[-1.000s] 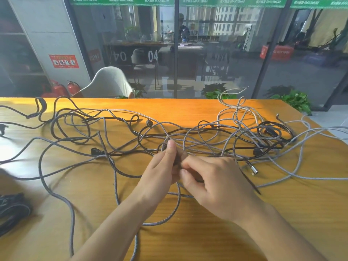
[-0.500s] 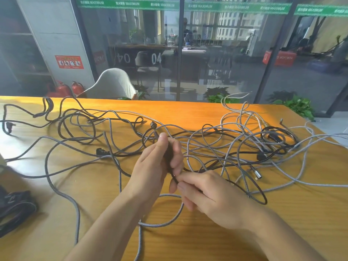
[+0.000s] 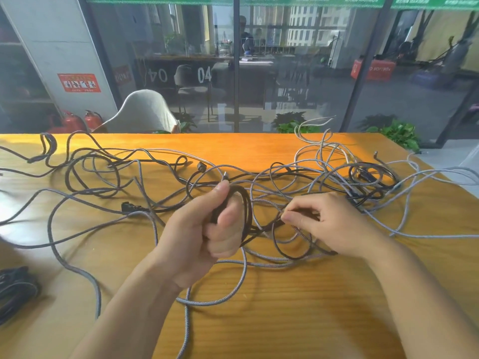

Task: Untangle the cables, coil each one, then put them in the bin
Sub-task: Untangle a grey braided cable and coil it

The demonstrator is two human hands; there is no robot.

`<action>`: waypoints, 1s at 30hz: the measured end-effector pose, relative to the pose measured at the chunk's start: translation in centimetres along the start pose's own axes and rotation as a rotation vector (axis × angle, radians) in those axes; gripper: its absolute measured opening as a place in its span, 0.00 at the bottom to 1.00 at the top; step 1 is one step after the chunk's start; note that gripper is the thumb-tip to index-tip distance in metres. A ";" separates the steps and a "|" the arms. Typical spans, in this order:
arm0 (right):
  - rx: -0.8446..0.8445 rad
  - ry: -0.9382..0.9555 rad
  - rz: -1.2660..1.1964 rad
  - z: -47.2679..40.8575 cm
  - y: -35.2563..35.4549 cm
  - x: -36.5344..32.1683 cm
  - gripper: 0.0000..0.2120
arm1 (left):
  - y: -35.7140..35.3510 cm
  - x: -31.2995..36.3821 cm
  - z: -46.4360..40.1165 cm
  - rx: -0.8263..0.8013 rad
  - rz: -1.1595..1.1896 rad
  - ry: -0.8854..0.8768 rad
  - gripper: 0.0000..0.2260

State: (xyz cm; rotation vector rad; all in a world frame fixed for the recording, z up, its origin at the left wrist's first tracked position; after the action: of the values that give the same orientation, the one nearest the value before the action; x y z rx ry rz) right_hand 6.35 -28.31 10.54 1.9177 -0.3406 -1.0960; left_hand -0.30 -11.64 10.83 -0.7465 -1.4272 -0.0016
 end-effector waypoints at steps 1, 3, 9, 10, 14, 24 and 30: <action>0.038 -0.010 -0.029 0.0 0.4 0.3 0.19 | -0.3 -0.5 -0.1 -0.030 -0.032 0.032 0.19; 0.125 -0.015 -0.058 -0.2 0.9 0.6 0.19 | -0.9 -1.6 -0.3 -0.065 -0.123 0.087 0.21; 0.429 0.011 0.020 0.4 1.6 -1.6 0.19 | -0.4 -3.1 -0.8 0.035 -0.465 0.150 0.22; 0.449 0.020 -0.008 0.5 1.5 -2.0 0.18 | -0.2 -3.1 -0.9 0.052 -0.518 0.156 0.22; 0.462 0.040 -0.201 0.8 0.7 -3.4 0.16 | -0.1 -3.3 -0.9 0.102 -0.662 0.163 0.24; 0.227 0.182 -0.399 0.6 -2.0 -6.2 0.12 | 0.4 -2.2 -0.9 0.264 -0.615 0.027 0.26; 0.289 0.279 -0.158 0.8 -2.2 -7.1 0.07 | 0.2 -1.1 -0.5 0.395 -0.576 -0.051 0.26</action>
State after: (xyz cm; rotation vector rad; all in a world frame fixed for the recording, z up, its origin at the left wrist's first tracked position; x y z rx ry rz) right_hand 1.26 -23.21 12.65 2.3559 -0.2016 -0.8973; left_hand 0.05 -12.15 9.80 0.0010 -1.5865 -0.1427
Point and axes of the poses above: each hand's wrist, its own z-axis away from the middle knuckle, its own y-axis out of the back of the hand, x = y × z, the point moved 9 cm from there along -z, towards the middle knuckle, and after that the axes turned 6 degrees about y, right-handed, at the moved point
